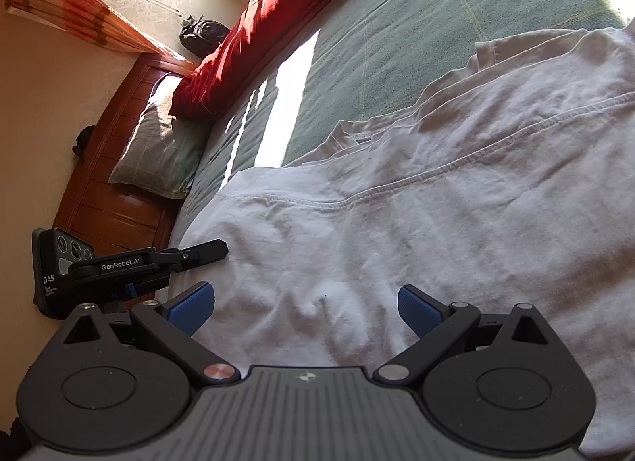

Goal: Fold clothes
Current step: 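Lift the gripped edge with the left tool and fold it over the shirt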

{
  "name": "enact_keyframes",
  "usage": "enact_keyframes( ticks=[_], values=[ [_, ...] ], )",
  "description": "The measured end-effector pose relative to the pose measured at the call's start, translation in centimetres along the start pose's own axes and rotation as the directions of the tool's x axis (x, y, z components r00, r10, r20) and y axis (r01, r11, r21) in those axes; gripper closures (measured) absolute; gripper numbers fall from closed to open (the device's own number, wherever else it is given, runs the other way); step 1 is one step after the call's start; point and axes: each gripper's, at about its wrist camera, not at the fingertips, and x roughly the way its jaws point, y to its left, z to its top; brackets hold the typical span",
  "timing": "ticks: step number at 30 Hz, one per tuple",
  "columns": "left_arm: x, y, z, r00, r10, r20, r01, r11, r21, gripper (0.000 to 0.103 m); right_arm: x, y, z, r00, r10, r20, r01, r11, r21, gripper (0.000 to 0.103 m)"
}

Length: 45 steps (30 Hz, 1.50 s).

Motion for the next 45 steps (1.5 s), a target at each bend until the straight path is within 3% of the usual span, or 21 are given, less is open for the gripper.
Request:
enact_keyframes(
  ticks=[5,10,18,25,45],
  values=[
    [-0.1,-0.1,0.0,1.000,-0.009,0.002,0.009,1.000,0.004,0.097,3.2,-0.2,-0.8,0.996,-0.057,-0.070,0.056,0.998,-0.022,0.002],
    [-0.1,-0.5,0.1,1.000,-0.006,0.003,0.006,1.000,0.017,0.097,2.9,0.0,-1.6,0.996,-0.074,-0.045,0.072,0.997,-0.037,0.001],
    [-0.4,-2.4,0.5,1.000,-0.017,0.010,0.016,0.998,0.056,0.097,-1.8,0.5,-1.8,0.991,-0.122,0.058,0.125,0.991,-0.045,0.000],
    [-0.4,-5.0,1.0,1.000,-0.028,0.012,0.027,0.994,0.103,0.097,-6.0,-0.2,-1.9,0.966,-0.219,0.136,0.227,0.972,-0.053,0.000],
    [0.0,-14.5,1.1,0.998,-0.056,-0.005,0.055,0.968,0.243,0.097,-12.9,-1.4,-3.4,0.940,-0.248,0.236,0.259,0.966,-0.018,0.000]
  ],
)
